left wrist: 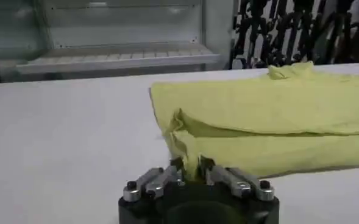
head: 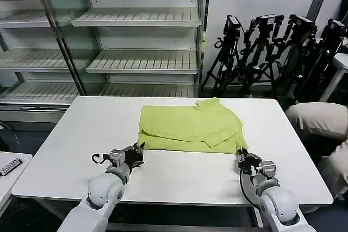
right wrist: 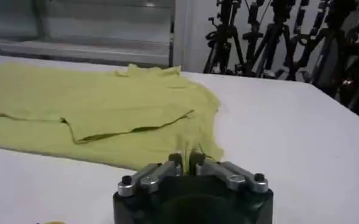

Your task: Fold and organize the clothes.

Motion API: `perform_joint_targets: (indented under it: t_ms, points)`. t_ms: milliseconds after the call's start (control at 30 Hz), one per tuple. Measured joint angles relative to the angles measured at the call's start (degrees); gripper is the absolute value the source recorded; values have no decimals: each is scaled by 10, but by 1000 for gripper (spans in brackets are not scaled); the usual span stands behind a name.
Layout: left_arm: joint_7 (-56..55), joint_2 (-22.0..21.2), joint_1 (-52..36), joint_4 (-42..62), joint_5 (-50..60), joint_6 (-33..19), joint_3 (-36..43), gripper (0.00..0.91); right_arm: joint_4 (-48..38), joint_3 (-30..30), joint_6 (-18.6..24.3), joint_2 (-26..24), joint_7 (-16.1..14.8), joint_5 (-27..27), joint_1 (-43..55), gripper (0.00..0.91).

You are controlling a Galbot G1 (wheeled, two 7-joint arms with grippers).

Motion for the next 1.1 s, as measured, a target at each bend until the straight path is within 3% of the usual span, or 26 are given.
perform_joint_targets:
  t_ms: [333, 800, 833, 867, 900, 1100]
  points:
    - [-11, 24, 58, -60, 13, -6, -11, 10, 79, 29, 18, 4, -5, -14, -93, 0]
    - [-15, 76, 238, -194, -1, -19, -98, 20, 211, 55, 65, 19, -1, -54, -285, 0]
    - [-15, 79, 248, -200, 0, -19, -103, 60, 217, 57, 68, 19, 0, -57, -295, 0]
    - [-15, 81, 259, -208, 2, -19, -108, 554, 224, 59, 70, 19, 1, -59, -304, 0]
    - [-14, 84, 269, -214, 4, -19, -112, 907, 229, 62, 72, 18, 2, -61, -312, 907]
    - [-16, 92, 313, -246, 23, -16, -131, 907, 258, 77, 83, 18, 1, -65, -343, 907]
